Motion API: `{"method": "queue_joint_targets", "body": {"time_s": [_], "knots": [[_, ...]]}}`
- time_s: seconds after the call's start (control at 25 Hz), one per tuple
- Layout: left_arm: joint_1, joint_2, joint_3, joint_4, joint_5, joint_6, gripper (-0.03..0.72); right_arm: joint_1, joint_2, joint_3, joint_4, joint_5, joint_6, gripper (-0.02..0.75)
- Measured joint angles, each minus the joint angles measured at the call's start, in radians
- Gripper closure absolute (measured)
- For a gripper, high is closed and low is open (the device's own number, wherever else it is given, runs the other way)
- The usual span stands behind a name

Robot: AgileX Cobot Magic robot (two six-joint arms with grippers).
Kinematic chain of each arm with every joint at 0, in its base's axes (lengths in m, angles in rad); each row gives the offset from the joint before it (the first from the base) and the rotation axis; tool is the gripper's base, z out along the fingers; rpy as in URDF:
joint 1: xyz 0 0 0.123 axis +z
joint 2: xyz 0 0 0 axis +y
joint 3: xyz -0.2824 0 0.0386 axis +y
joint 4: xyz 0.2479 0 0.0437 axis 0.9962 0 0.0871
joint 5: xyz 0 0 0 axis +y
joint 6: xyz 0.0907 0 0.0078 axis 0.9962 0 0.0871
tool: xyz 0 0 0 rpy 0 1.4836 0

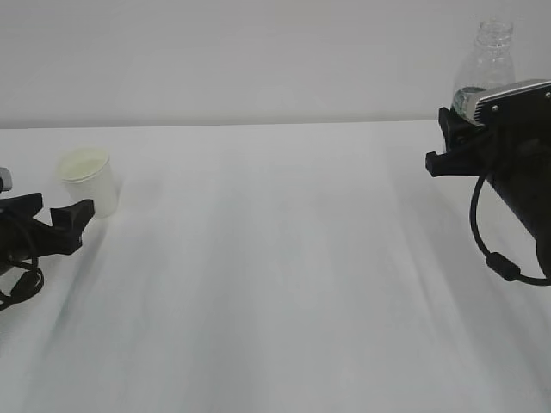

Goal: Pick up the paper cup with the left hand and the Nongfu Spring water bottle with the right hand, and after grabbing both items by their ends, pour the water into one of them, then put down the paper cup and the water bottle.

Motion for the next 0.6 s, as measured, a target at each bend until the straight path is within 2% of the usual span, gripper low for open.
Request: {"method": "queue_joint_targets", "body": {"time_s": [0.4, 0.6], "knots": [[0.0, -0.018, 0.006, 0.0, 0.0, 0.0, 0.096, 0.0, 0.0, 0.0, 0.0, 0.008, 0.019, 0.332], [0.0, -0.018, 0.006, 0.004, 0.0, 0.0, 0.097, 0.0, 0.0, 0.0, 0.022, 0.022, 0.088, 0.331]]}}
